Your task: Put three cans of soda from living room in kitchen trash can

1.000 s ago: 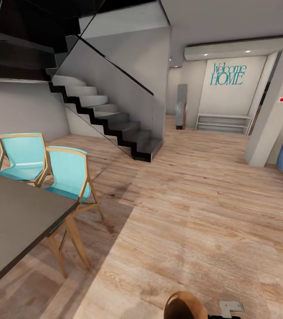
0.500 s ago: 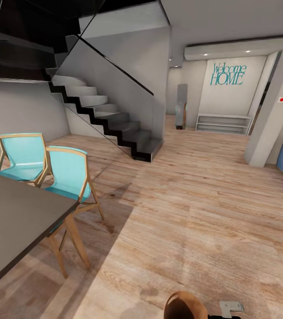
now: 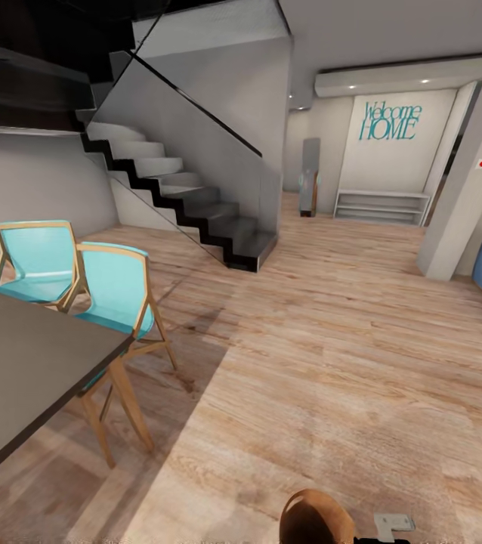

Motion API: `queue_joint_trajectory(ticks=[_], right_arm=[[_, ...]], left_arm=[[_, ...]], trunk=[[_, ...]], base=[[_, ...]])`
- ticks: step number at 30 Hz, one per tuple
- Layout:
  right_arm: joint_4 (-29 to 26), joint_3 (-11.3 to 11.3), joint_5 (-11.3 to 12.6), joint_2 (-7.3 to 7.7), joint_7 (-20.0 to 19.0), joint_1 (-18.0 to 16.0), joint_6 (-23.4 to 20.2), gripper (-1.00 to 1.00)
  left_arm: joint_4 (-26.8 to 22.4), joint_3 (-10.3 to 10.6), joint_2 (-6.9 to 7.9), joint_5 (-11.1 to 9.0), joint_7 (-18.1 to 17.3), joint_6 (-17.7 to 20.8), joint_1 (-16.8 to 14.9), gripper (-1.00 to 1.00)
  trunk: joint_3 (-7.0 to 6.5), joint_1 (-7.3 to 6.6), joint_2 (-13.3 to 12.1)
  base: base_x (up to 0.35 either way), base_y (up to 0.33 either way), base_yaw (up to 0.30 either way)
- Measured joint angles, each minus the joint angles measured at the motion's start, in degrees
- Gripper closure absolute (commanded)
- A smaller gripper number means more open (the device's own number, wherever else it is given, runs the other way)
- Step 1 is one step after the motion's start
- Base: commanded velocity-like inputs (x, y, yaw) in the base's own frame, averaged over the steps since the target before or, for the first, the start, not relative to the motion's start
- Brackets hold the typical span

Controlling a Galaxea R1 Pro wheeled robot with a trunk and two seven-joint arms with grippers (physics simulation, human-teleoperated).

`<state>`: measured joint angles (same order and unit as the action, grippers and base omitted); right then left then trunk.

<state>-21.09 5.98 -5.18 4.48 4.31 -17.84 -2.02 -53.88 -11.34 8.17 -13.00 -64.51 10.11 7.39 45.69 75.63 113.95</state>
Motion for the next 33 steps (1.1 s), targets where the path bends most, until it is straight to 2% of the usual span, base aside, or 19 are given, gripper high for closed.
queue_joint_trajectory(ticks=[20,33], right_arm=[[0.00,0.00,0.00,0.00,0.00,0.00,0.00,-1.00],[0.00,0.00,0.00,0.00,0.00,0.00,0.00,-1.00]], left_arm=[[0.00,0.00,0.00,0.00,-0.09,0.00,0.00,-1.00],[0.01,0.00,0.00,0.00,-0.14,0.00,0.02,-1.00]], trunk=[[5.40,4.39,8.02],[5.79,4.40,8.04]], base=[[0.000,0.000,0.000],[0.060,0.000,0.000]])
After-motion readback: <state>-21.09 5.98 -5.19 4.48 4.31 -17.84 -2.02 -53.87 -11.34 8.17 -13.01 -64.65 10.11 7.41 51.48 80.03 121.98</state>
